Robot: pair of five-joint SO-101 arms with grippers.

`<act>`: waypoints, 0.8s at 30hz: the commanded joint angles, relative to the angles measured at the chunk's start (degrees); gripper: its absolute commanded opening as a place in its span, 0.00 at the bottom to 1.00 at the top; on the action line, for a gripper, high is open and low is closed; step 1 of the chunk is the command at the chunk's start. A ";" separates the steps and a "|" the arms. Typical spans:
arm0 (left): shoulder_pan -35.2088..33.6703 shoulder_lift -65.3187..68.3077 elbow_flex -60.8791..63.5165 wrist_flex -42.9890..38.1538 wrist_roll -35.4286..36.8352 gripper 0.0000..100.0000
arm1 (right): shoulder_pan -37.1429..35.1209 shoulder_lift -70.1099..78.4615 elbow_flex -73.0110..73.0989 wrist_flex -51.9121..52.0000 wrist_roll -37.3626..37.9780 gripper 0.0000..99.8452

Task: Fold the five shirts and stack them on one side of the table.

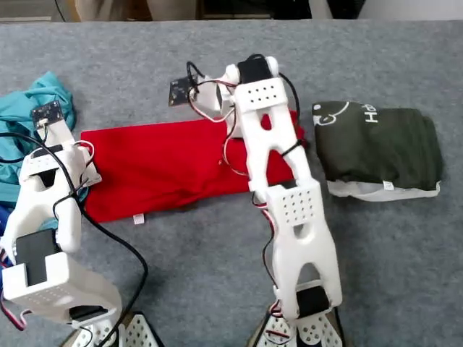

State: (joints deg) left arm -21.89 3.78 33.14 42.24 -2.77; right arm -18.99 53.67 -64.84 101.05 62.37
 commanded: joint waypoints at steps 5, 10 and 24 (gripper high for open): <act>0.62 -2.42 -0.35 -0.70 -0.09 0.02 | 0.22 -9.19 7.78 1.41 -8.18 0.02; 0.70 -2.42 -0.35 -0.70 -0.09 0.02 | -2.95 -16.75 24.48 0.62 -9.05 0.00; 0.79 -2.42 -0.35 -0.70 -0.09 0.02 | -7.08 -13.05 35.30 -17.32 -17.85 0.00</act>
State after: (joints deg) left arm -21.89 3.78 33.14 42.24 -2.77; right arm -25.85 41.01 -29.58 84.62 45.32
